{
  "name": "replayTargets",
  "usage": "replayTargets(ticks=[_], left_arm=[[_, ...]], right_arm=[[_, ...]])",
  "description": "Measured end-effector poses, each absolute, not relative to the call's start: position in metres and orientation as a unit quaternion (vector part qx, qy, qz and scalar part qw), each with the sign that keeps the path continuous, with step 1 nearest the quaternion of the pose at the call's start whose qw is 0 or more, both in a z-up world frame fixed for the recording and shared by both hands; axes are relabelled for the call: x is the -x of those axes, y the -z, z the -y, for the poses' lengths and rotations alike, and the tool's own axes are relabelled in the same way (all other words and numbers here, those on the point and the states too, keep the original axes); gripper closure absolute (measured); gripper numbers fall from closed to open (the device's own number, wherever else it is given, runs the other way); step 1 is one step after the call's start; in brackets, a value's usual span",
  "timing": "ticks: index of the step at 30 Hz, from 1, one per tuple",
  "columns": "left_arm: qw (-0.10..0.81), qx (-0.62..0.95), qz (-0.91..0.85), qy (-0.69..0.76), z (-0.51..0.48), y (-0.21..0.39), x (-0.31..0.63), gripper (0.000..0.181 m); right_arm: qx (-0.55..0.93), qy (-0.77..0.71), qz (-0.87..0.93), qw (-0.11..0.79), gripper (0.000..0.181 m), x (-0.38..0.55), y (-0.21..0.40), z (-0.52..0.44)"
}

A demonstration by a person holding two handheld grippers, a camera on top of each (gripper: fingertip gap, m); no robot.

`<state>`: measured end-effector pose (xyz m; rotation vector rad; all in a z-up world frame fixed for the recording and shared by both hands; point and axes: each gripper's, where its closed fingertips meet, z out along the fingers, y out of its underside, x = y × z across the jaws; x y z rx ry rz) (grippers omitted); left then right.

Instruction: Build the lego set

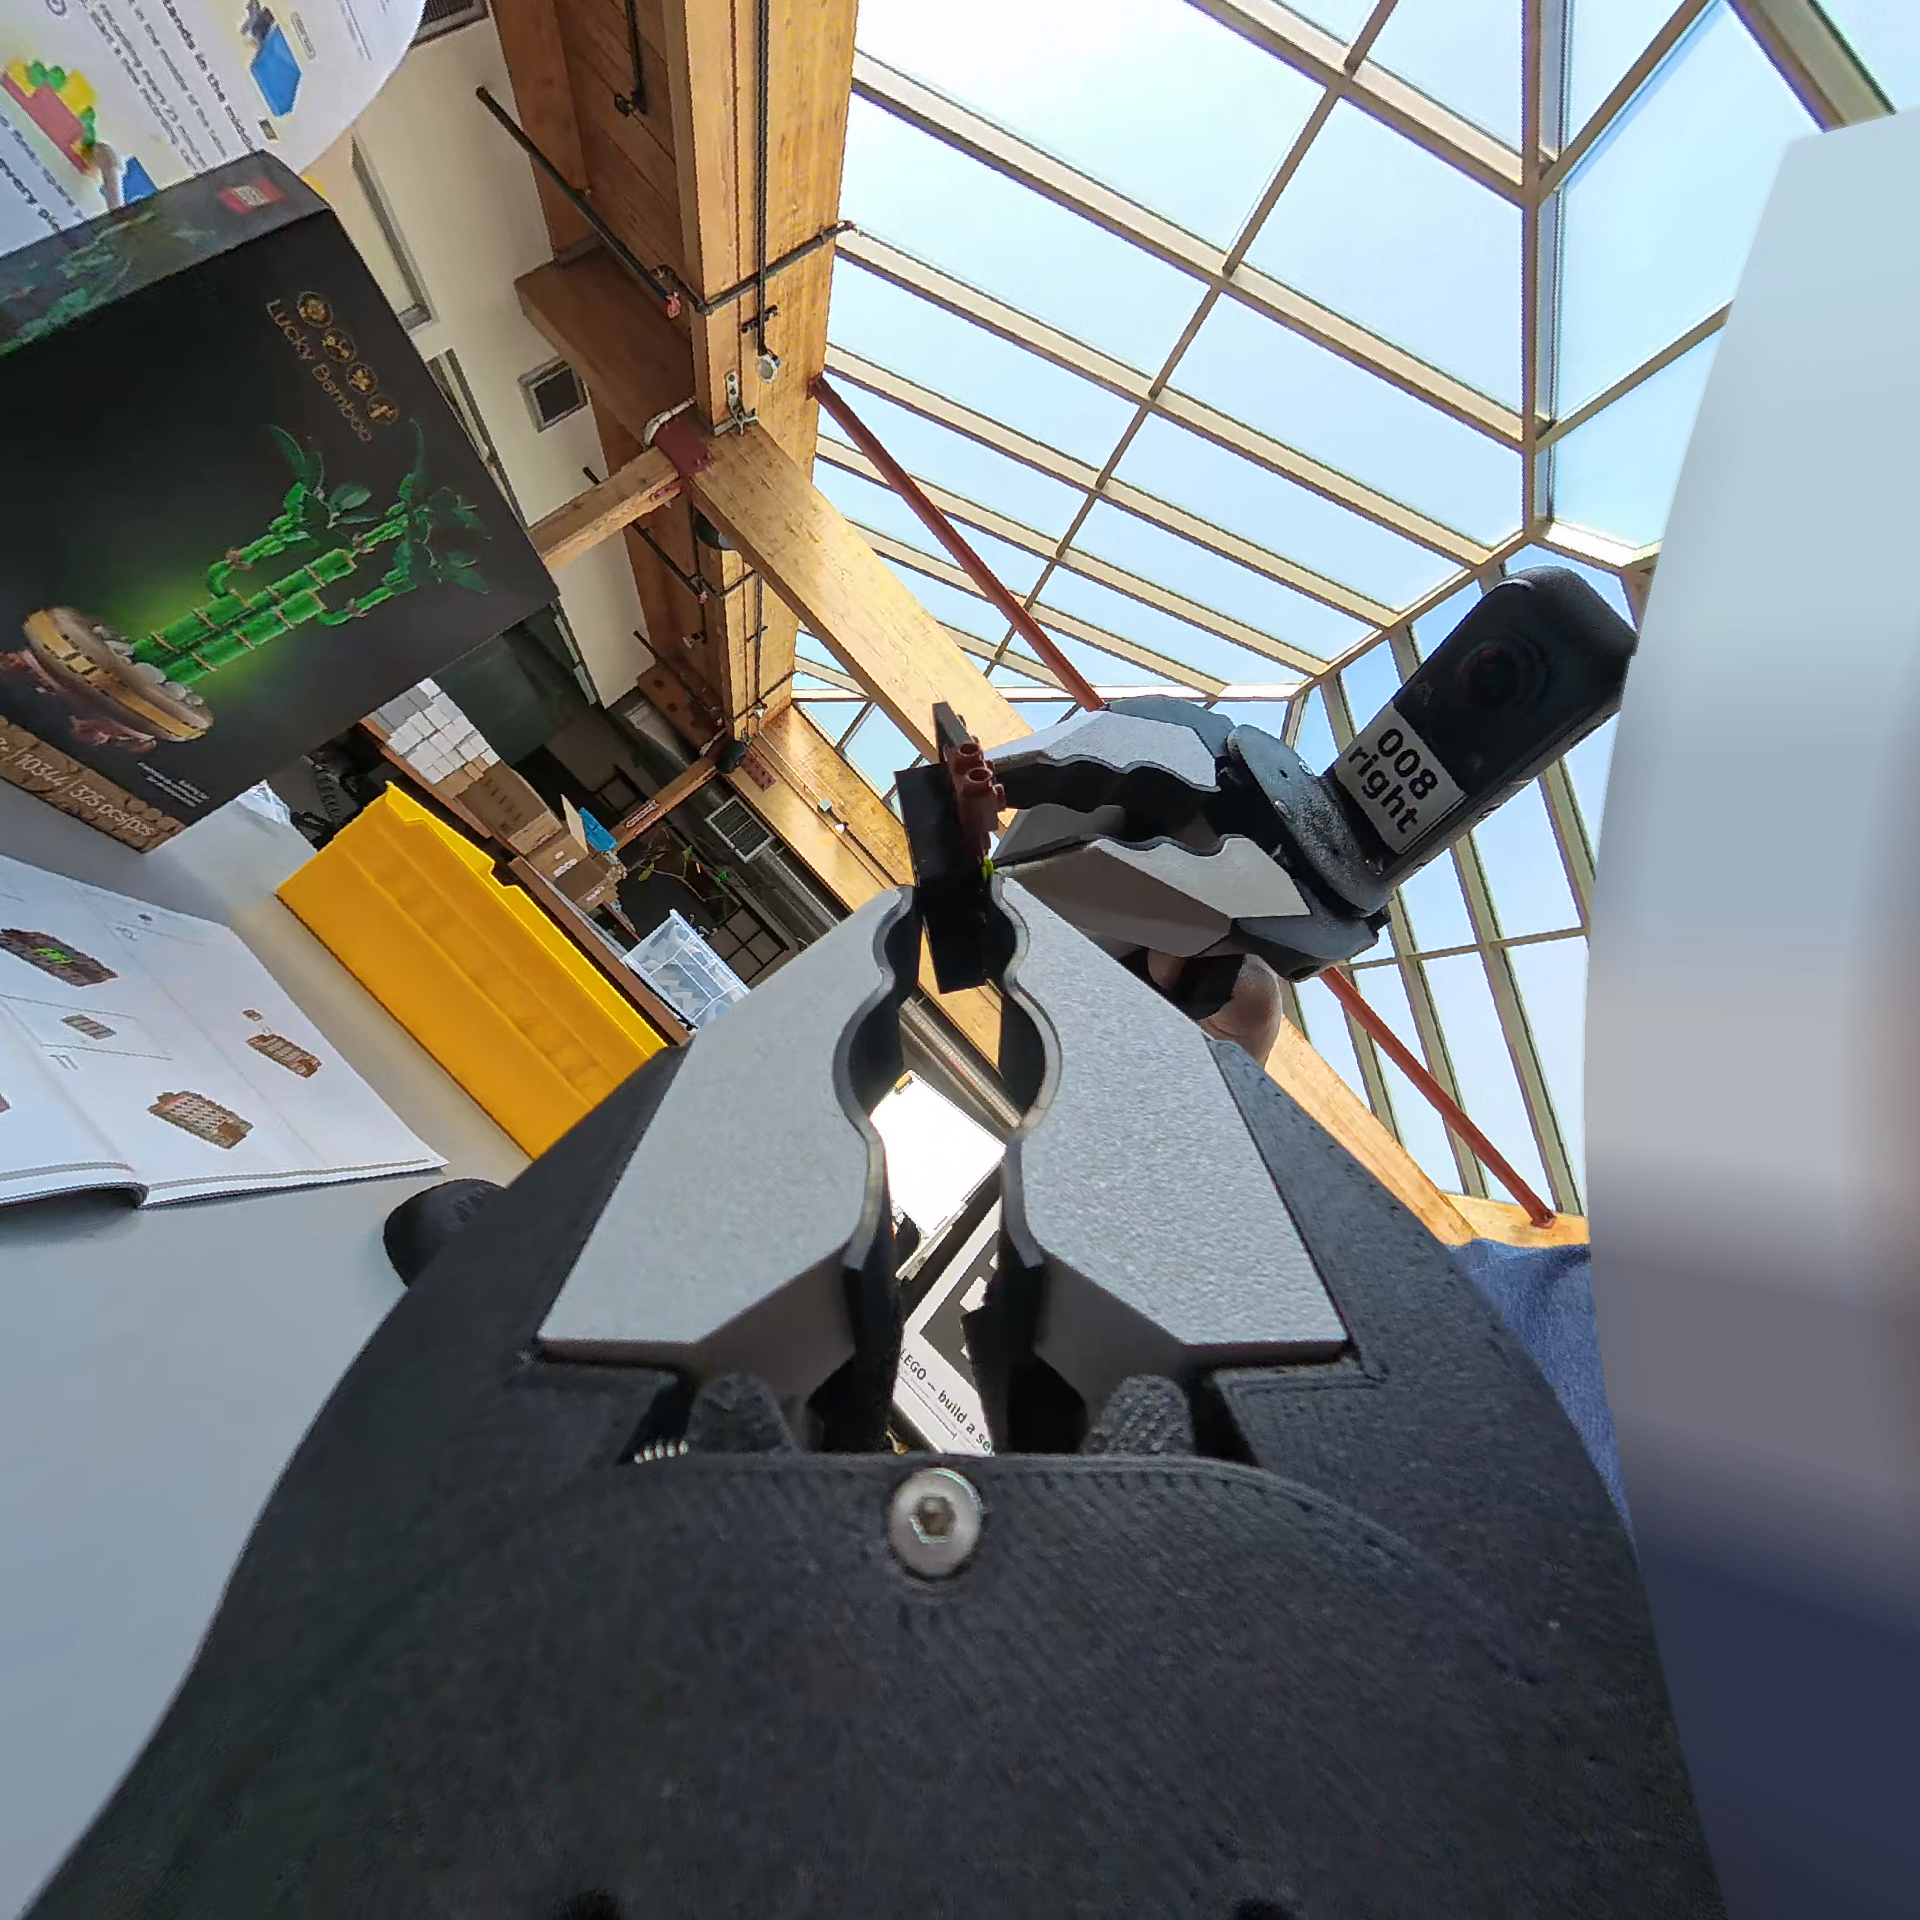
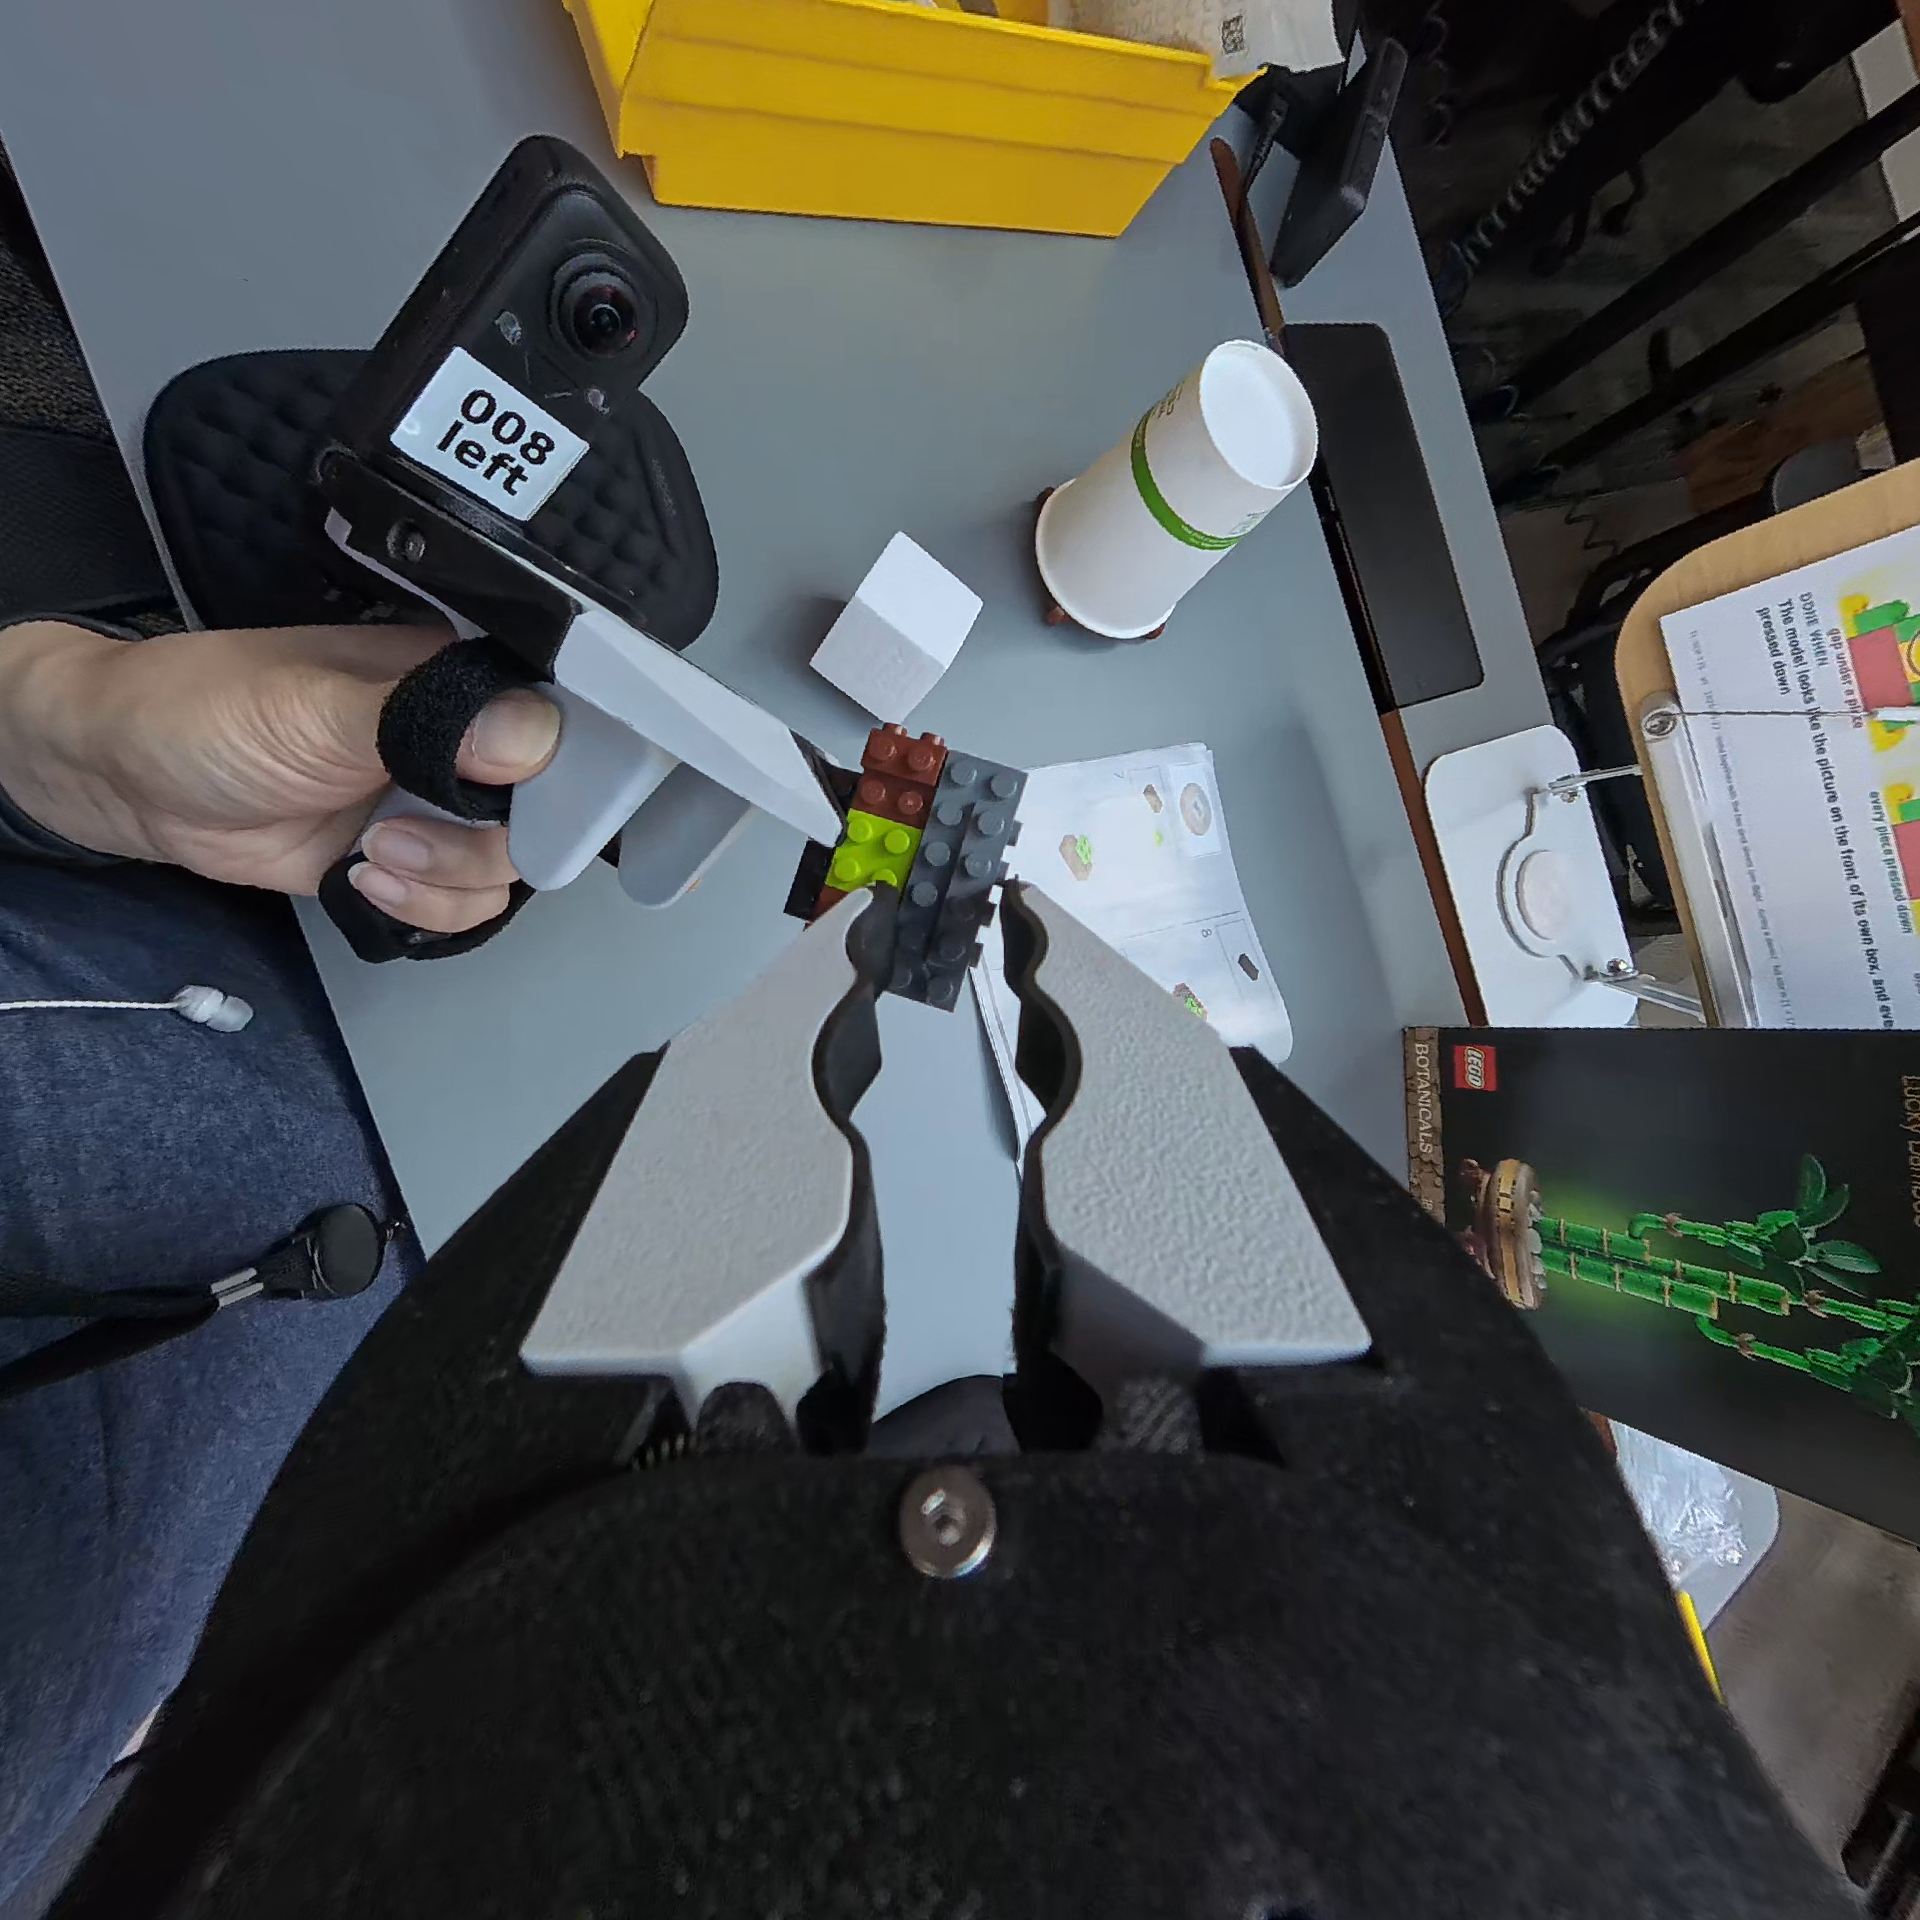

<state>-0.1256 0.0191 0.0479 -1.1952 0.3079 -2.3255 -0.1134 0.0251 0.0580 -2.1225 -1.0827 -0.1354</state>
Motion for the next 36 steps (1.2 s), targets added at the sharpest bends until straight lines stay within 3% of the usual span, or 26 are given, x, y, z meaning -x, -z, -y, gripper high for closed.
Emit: replayTargets(ticks=[36], left_arm=[[0.289, 0.392, -0.133, 0.863, -0.007, -0.089, 0.139, 0.173]], right_arm=[[0.819, 0.033, 0.414, 0.395, 0.157, 0.129, -0.102, -0.014]])
